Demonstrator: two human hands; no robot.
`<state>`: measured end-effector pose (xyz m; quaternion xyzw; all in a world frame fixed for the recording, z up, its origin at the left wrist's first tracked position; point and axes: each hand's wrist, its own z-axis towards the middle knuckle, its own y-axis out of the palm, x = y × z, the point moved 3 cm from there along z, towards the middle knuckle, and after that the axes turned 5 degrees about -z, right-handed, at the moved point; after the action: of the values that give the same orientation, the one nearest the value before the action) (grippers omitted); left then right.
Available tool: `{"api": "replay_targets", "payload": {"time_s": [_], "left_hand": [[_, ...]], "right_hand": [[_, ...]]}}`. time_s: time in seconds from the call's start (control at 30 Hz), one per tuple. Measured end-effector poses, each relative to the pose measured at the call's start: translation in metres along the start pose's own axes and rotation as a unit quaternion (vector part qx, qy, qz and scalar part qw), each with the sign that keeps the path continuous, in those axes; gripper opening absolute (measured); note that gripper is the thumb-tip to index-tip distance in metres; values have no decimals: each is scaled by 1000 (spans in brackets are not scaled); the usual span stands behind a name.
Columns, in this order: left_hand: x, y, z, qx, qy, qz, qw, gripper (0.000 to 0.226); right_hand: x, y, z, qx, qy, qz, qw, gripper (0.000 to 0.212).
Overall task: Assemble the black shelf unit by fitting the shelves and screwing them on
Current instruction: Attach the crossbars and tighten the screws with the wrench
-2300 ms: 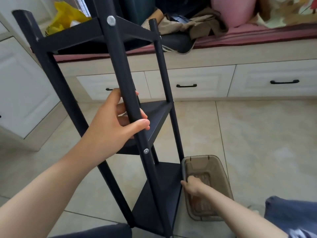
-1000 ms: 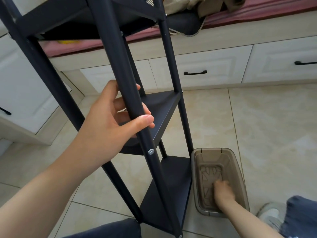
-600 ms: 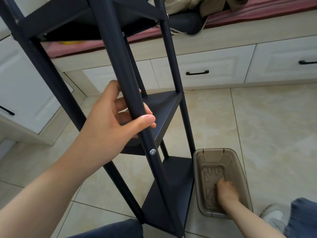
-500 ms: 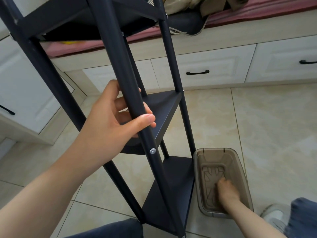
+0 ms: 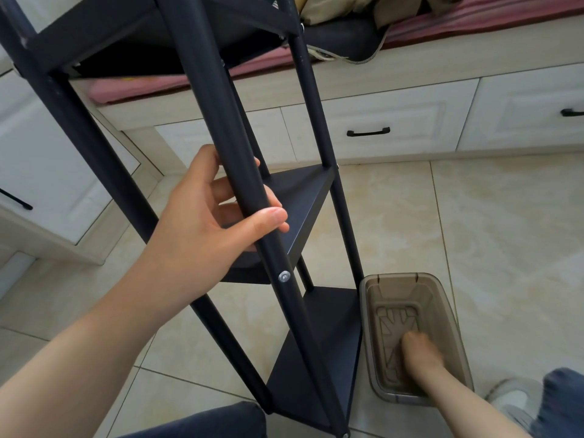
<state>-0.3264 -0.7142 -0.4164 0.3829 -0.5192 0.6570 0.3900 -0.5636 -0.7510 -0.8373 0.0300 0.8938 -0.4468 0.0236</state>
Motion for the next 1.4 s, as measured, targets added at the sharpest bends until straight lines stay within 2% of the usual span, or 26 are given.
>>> {"api": "replay_targets", "payload": {"time_s": [0.23,0.5,0.63,0.83,1.0,1.17,1.3,1.4], "left_hand": [[-1,1,0,-1,0,-9,1000,46],[-5,-1,-1,-5,1,-10,1000,44],[-9,-8,1,-10,1,-13,1000,37],[-12,-19,0,3,5,-21,1000,36],[-15,-25,-2,11,-9,-28,1000,36],[-16,-28,-4,7,-15,-13,1000,37],[-16,-27,-7,8,-18,-5,1000,32],[-17,-27,-6,19,-25,22,999,27]], "right_hand": [[-8,-3,0,-27,-28,-6,999,38],[-20,-21,-7,-3,-85,-39,996,43],[-32,-48,-14,26,-110,-43,993,33],[-49,-131,-28,75,-140,-105,982,36],[-66,-219,-57,113,-200,-124,965,16],[-78,-292,-112,164,-301,-151,927,27],[-83,-323,-159,194,-374,-178,889,37],[-84,-334,-184,229,-399,-127,879,34]]}}
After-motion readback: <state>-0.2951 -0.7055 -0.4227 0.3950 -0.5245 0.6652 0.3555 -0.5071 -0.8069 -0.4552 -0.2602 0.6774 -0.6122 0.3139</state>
